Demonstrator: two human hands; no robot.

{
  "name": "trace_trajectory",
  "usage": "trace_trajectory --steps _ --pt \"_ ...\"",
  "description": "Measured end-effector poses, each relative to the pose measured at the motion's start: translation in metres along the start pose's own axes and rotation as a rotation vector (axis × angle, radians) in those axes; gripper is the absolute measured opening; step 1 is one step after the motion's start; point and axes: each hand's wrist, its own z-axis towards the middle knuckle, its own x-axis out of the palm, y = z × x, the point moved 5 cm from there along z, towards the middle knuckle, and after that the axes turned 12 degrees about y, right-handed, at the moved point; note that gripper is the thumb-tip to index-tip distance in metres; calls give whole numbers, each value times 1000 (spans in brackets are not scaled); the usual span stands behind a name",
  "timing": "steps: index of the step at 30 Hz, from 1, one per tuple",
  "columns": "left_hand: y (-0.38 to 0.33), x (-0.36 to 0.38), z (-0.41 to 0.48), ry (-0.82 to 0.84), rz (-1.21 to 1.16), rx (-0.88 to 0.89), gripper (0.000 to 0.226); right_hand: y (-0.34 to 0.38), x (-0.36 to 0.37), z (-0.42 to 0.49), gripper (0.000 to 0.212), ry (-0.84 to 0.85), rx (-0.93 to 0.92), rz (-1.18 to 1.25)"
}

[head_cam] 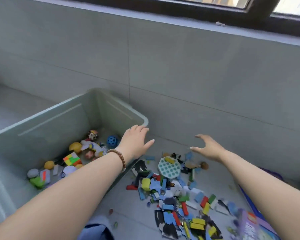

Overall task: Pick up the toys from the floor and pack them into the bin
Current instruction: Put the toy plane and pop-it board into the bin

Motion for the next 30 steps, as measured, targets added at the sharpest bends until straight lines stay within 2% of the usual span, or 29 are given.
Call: trace_trajectory --steps 2,5,12,16,26,30 --pt "-18 28 12 95 53 40 62 -38 5 0 70 21 73 48" --pt "-25 69 27 220 43 -3 63 -78 22 8 74 72 124 133" --pt "-6 151 87 446 -324 -224 77 -131 72 73 70 193 201 334" --pt "-5 194 119 466 -607 -284 73 -156 94 108 59 177 261 390" --pt "-11 263 158 425 -880 -398 57 -217 156 148 33 -21 429 653" --pt "-14 278 165 359 -984 -427 36 -218 172 152 22 -50 438 636"
